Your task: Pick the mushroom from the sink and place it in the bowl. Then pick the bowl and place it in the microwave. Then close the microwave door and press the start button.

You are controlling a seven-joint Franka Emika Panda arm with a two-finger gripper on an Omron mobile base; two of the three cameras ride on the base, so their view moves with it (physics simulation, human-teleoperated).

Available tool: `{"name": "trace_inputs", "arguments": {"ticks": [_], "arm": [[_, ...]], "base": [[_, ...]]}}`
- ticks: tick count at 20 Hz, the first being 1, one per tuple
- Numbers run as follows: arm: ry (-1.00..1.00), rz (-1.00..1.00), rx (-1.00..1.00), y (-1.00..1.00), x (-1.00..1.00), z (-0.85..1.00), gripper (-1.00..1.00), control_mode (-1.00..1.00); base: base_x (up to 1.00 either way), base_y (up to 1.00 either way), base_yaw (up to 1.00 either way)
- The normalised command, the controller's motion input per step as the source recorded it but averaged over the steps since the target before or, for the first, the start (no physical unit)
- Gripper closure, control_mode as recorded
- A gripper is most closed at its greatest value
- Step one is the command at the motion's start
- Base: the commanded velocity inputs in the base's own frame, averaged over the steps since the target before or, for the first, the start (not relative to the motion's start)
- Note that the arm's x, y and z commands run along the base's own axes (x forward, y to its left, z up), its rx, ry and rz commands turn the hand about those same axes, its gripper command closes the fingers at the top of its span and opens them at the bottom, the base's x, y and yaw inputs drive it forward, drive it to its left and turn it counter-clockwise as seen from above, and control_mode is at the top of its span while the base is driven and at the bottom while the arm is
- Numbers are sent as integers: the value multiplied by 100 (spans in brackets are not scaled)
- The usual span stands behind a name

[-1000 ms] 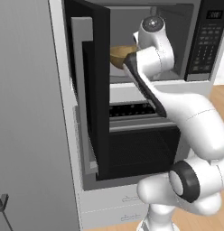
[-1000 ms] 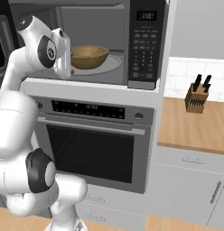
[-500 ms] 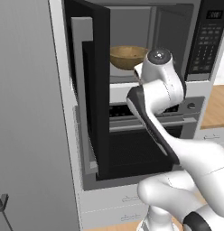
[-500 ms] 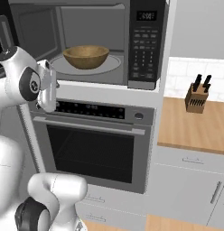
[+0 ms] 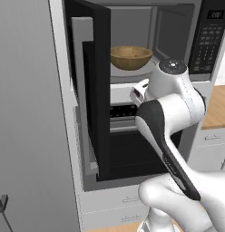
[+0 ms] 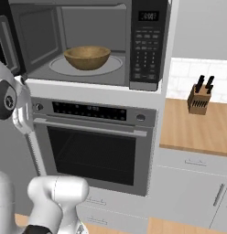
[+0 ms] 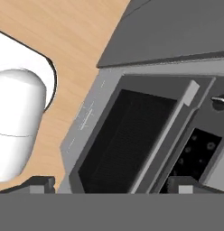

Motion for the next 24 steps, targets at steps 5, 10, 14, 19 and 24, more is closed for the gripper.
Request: {"name": "trace_inputs", "arguments": {"ticks": [5, 10, 14, 19, 24], "arm": [[-4, 20, 0, 40, -100, -30, -100, -100], [-17, 0, 0, 41, -97, -46, -100, -100], [-21, -15, 0, 59, -71, -37, -100, -100], [-11, -16, 0, 47, -69, -12, -100, -100], [-6, -15, 0, 63, -49, -22, -100, -100]], "base": [[0, 0, 0], [0, 0, 0], [0, 0, 0], [0, 0, 0], [0, 0, 0]]}}
